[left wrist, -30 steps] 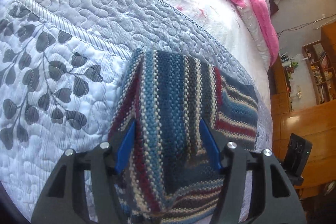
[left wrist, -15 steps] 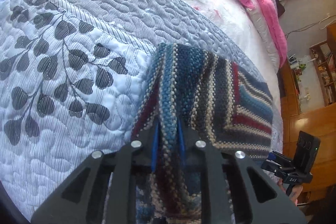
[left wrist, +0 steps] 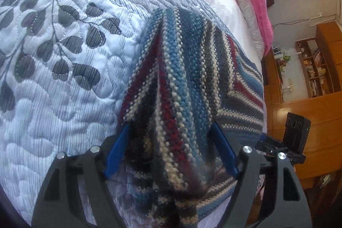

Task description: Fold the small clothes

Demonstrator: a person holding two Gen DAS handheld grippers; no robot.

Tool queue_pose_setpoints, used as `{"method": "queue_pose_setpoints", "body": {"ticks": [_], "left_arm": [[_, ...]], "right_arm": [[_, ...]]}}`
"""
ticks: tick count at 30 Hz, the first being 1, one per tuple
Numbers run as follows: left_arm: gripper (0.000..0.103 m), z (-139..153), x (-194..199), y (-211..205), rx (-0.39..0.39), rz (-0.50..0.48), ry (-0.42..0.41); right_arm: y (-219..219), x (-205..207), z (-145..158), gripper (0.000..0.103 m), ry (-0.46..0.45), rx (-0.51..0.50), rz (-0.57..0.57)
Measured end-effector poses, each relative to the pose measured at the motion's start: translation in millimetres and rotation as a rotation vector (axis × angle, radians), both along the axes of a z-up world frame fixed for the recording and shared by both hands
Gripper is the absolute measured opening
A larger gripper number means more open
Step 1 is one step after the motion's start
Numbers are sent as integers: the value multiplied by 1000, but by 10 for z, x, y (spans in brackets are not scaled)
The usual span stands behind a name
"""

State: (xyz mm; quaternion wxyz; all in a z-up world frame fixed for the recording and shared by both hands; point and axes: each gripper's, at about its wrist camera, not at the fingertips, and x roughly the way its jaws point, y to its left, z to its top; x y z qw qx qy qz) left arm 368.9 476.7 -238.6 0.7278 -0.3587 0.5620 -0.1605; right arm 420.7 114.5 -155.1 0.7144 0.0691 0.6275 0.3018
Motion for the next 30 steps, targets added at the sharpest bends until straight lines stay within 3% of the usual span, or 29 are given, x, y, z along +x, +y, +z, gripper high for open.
{"method": "queue_pose_setpoints", "body": {"ticks": [6, 8, 9, 11, 13, 16, 21, 26, 30], "left_arm": [[81, 17, 46, -209, 6, -58, -43], [68, 45, 39, -267, 30, -80, -53], [64, 40, 39, -292, 44, -83, -53], [46, 19, 30, -307, 34, -65, -55], [42, 26, 7, -342, 32, -51, -72], [37, 135, -60, -432, 63, -49, -120], [33, 363, -194, -641, -16, -49, -158], [23, 685, -398, -1210, -124, -118, -221], [23, 760, -579, -1835, -107, -189, -213]], "right_arm": [[12, 129, -311, 86, 95, 115, -22], [48, 128, -312, 84, 79, 121, -10], [63, 116, -303, 76, 78, 136, -6], [85, 95, -285, 67, 75, 144, -18], [14, 60, -220, 51, 64, 167, -21], [-108, 18, -48, 43, 55, 231, -23], [-294, -129, 307, 41, -11, 205, 3], [-811, -375, 636, 41, -65, 168, -6], [-1288, -656, 698, 41, -69, 137, -30]]}}
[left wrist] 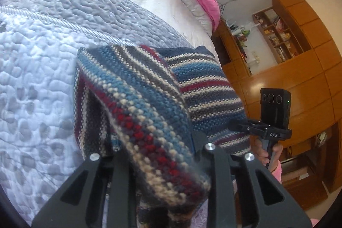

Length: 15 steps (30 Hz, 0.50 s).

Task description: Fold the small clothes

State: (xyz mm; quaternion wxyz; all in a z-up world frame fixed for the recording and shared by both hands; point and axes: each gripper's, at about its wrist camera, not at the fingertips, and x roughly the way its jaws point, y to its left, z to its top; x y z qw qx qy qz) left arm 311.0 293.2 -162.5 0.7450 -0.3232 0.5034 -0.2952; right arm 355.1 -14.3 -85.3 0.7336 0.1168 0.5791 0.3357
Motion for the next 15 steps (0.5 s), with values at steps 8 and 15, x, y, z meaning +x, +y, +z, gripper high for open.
{"method": "queue_pose_setpoints", "body": {"ticks": [8, 15], "left_arm": [[38, -580, -115, -470, 80, -29, 116], [67, -284, -210, -175, 129, 27, 64]], "right_arm": [[-585, -209, -651, 43, 110, -22, -98], [-650, -222, -677, 46, 79, -7, -81]]}}
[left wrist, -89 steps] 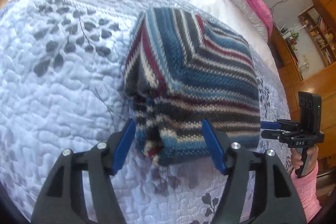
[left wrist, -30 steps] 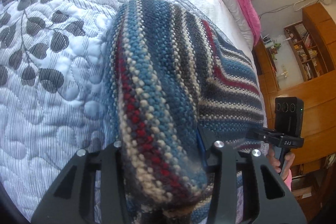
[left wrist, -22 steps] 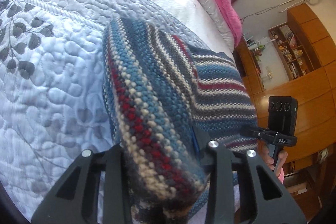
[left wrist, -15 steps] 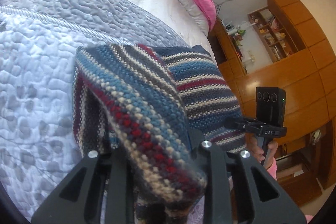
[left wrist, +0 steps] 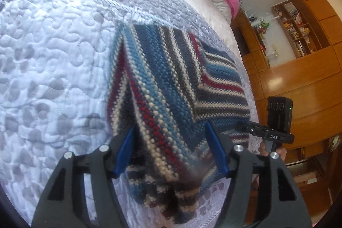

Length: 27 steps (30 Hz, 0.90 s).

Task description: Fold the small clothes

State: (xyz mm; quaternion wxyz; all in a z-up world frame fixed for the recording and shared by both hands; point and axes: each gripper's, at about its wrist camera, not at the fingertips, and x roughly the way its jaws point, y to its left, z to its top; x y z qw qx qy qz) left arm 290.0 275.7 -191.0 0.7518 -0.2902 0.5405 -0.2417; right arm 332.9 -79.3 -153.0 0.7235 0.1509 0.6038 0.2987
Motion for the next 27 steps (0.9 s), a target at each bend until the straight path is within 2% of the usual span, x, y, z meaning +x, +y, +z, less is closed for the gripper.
{"method": "queue_pose_setpoints", "body": {"ticks": [2, 4, 7, 12, 13, 14, 15, 16, 17, 19, 23, 27], "left_arm": [[74, 43, -8, 84, 39, -1, -20], [74, -49, 55, 126, 68, -6, 14], [75, -278, 184, 138, 3, -31, 83], [85, -565, 385, 36, -80, -40, 126], [82, -579, 403, -3, -80, -40, 122], [65, -564, 411, -45, -83, -46, 111], [58, -534, 418, -98, -104, -54, 105], [49, -491, 412, -137, -100, -55, 90], [44, -439, 398, -178, -88, -62, 69], [40, -333, 356, -218, -75, -60, 38], [38, -49, 263, -325, -142, -63, -9], [39, 161, 123, -651, -90, -111, -76]], "right_arm": [[31, 7, 2, 47, -2, -5, 5], [40, 22, -3, 48, 1, -7, 3], [50, 10, -22, 49, 0, -14, 1], [66, 22, -44, 51, 8, -15, -2], [65, 27, -57, 51, 9, -15, -3], [66, 32, -69, 51, 9, -15, -4], [82, 37, -75, 51, 8, -18, -5], [90, 37, -75, 51, 6, -20, -5], [90, 32, -63, 50, 6, -16, -7], [71, 13, -4, 45, 0, 0, -11], [31, -85, 270, 42, -68, -3, 9], [-167, -169, 430, 42, -114, -17, -22]]}}
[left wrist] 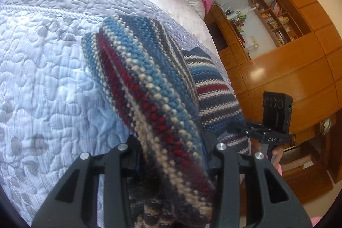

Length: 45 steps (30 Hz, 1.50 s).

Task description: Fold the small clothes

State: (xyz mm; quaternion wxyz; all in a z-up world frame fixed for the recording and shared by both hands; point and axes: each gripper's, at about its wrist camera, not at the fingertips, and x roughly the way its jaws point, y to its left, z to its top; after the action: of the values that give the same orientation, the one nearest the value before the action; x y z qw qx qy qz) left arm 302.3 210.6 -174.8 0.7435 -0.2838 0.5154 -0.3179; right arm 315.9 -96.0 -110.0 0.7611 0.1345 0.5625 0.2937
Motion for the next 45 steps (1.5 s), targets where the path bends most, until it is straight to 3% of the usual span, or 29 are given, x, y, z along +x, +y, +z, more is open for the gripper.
{"method": "queue_pose_setpoints", "body": {"ticks": [4, 6, 8, 11, 16, 19, 22, 24, 26, 28, 30, 33, 37, 42, 45], "left_arm": [[41, -325, 5, -80, 101, -1, 29], [44, -622, 6, 26, 45, 19, 108], [47, -731, 7, 107, -1, 34, 138], [57, -629, -27, 46, 68, 48, 130], [66, -212, -255, -41, 229, 80, 74], [72, 11, -568, -119, 314, 74, -2], [75, 122, -863, -234, 325, 47, -39], [75, 112, -1009, -327, 375, 43, -50], [71, 60, -1106, -388, 446, 56, -57], [61, -44, -1177, -366, 487, 65, -30], [57, -154, -1232, -315, 472, 68, 22], [57, -218, -1294, -234, 463, 87, 49], [58, -299, -1325, -149, 478, 93, 50], [62, -391, -1321, -141, 467, 115, 60], [68, -329, -1389, -131, 469, 155, 73]], "right_arm": [[-153, -62, -365, 42, 80, -64, -28], [-155, -119, -569, 42, 102, -71, -28], [-153, -164, -651, 42, 108, -46, -40], [-123, -198, -599, 44, 85, -62, -52], [-250, -418, -417, 60, 58, -52, -77], [-329, -611, -377, 62, 70, -33, -90], [-380, -868, -436, 62, 96, -17, -92], [-360, -962, -497, 62, 110, -32, -95], [-358, -1049, -564, 57, 128, -17, -108], [-385, -1126, -615, 35, 157, 36, -122], [-411, -1204, -596, 27, 150, 46, -133], [-446, -1315, -520, 24, 125, 53, -144], [-363, -1358, -617, 24, 112, -60, -151], [-214, -1297, -669, 26, 95, -124, -165], [-131, -1347, -578, 36, 71, -156, -187]]}}
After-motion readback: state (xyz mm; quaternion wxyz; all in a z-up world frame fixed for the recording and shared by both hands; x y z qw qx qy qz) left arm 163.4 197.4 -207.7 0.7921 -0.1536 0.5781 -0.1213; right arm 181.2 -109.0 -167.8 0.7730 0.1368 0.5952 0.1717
